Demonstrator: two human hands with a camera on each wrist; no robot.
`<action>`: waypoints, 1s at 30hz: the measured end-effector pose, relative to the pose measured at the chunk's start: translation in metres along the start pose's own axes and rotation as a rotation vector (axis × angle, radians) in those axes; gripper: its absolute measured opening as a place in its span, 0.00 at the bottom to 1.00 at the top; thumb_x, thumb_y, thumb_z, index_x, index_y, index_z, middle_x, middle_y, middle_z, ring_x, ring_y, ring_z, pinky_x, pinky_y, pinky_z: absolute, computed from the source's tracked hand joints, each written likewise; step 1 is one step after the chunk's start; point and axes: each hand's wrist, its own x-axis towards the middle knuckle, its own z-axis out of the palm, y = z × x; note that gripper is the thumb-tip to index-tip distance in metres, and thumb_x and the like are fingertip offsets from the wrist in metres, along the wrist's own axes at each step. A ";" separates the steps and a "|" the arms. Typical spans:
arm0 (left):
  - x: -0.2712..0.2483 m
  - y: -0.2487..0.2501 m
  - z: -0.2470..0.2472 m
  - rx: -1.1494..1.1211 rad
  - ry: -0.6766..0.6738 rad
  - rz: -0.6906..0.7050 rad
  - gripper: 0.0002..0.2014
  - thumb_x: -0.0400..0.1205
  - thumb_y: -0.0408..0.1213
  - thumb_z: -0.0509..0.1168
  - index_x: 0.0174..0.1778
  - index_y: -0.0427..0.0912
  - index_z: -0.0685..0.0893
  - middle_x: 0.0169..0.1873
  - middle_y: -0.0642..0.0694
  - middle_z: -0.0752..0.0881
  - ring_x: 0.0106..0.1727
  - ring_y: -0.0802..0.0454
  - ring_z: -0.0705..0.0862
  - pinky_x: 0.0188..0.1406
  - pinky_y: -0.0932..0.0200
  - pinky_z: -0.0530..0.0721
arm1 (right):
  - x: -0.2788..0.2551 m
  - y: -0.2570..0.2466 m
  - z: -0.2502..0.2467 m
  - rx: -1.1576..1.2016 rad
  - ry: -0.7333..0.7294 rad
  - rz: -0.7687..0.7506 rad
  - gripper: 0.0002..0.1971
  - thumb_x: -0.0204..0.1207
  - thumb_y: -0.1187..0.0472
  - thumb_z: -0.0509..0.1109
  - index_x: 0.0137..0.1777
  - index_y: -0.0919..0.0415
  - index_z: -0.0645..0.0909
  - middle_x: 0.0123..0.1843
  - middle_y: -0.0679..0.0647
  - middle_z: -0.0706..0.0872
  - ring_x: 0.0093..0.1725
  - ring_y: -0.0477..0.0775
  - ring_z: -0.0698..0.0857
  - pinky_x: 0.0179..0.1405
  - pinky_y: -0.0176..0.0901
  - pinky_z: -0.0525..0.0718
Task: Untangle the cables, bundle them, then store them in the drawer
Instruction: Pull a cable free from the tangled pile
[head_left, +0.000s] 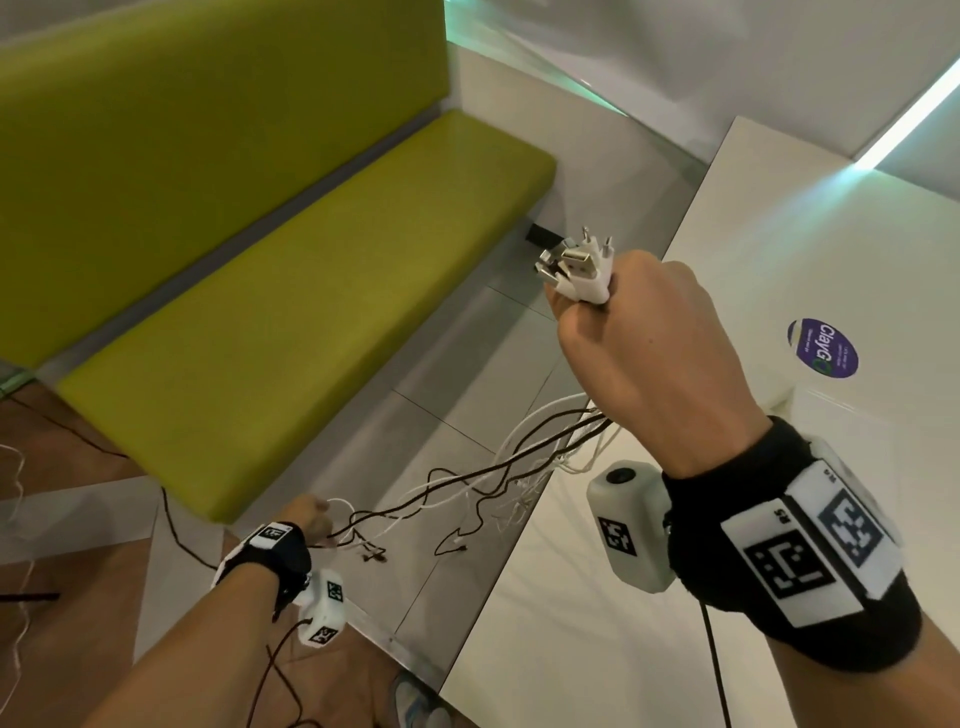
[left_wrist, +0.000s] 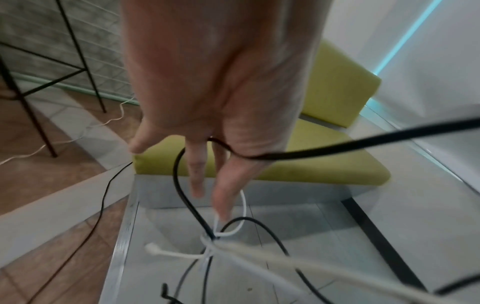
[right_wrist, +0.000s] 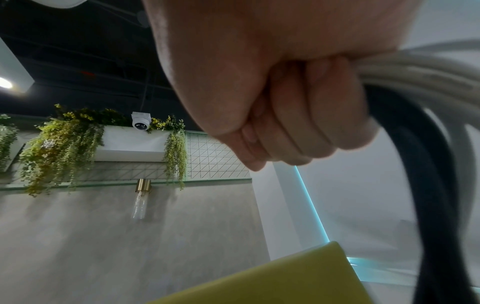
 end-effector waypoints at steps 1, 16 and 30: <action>0.001 -0.002 -0.001 -0.070 0.018 -0.009 0.23 0.78 0.24 0.69 0.71 0.33 0.79 0.68 0.36 0.81 0.70 0.39 0.78 0.69 0.53 0.73 | 0.000 0.001 0.000 -0.002 -0.005 0.007 0.16 0.79 0.55 0.58 0.30 0.56 0.65 0.26 0.52 0.69 0.25 0.48 0.66 0.22 0.41 0.54; -0.010 0.021 -0.013 -0.711 -0.021 0.090 0.11 0.86 0.28 0.57 0.46 0.32 0.84 0.41 0.30 0.87 0.35 0.42 0.89 0.31 0.57 0.80 | -0.003 -0.004 0.005 -0.013 -0.015 -0.003 0.18 0.79 0.55 0.59 0.28 0.56 0.63 0.26 0.51 0.68 0.24 0.49 0.66 0.21 0.43 0.57; -0.012 0.034 -0.036 -0.929 0.002 0.335 0.14 0.82 0.23 0.55 0.51 0.37 0.86 0.52 0.40 0.87 0.42 0.47 0.81 0.40 0.58 0.80 | -0.004 -0.006 0.005 -0.044 -0.025 -0.025 0.19 0.80 0.53 0.57 0.28 0.55 0.61 0.26 0.51 0.67 0.24 0.50 0.65 0.21 0.43 0.56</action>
